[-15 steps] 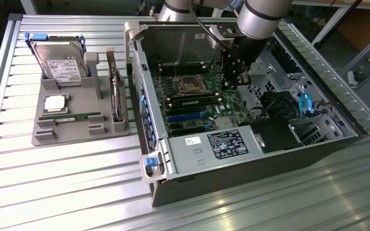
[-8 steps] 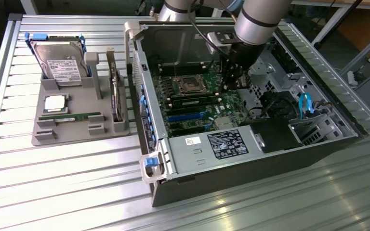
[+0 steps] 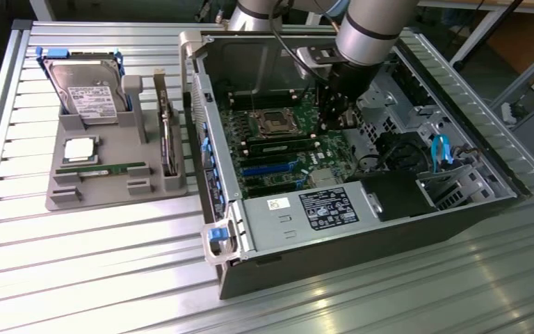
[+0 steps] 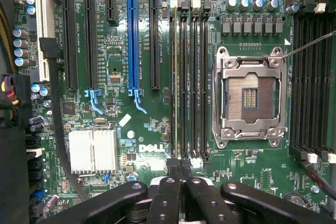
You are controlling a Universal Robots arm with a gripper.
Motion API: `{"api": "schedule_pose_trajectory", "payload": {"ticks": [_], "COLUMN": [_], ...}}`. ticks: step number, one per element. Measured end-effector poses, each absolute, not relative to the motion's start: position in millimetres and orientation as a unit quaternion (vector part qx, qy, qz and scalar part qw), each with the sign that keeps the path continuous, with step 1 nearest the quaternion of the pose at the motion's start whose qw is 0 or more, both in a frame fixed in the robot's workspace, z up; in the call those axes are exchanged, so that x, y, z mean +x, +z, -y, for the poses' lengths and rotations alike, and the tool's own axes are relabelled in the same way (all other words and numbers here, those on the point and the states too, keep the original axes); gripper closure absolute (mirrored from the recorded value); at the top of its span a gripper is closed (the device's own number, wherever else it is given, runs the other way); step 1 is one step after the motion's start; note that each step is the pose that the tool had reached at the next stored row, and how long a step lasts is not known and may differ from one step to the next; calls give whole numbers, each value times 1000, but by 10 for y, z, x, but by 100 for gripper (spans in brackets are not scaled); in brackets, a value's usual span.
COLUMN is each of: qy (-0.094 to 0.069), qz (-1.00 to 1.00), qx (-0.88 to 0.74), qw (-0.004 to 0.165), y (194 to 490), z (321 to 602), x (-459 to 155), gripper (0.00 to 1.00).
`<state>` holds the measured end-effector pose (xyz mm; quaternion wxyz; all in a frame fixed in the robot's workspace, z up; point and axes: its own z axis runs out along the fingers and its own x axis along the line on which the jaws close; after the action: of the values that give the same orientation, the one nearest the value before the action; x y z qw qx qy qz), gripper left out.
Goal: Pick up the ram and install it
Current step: 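Press down the ram until it locks into place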
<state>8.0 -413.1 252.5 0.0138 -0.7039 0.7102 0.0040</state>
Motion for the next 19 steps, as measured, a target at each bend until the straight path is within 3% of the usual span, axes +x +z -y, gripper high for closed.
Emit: {"api": "schedule_pose_trajectory", "payload": {"ticks": [19], "qy": [3], "qz": [-710], "qx": [-704], "qw": [13], "y": [2372], "z": [4131], "x": [77], "gripper": [91]}}
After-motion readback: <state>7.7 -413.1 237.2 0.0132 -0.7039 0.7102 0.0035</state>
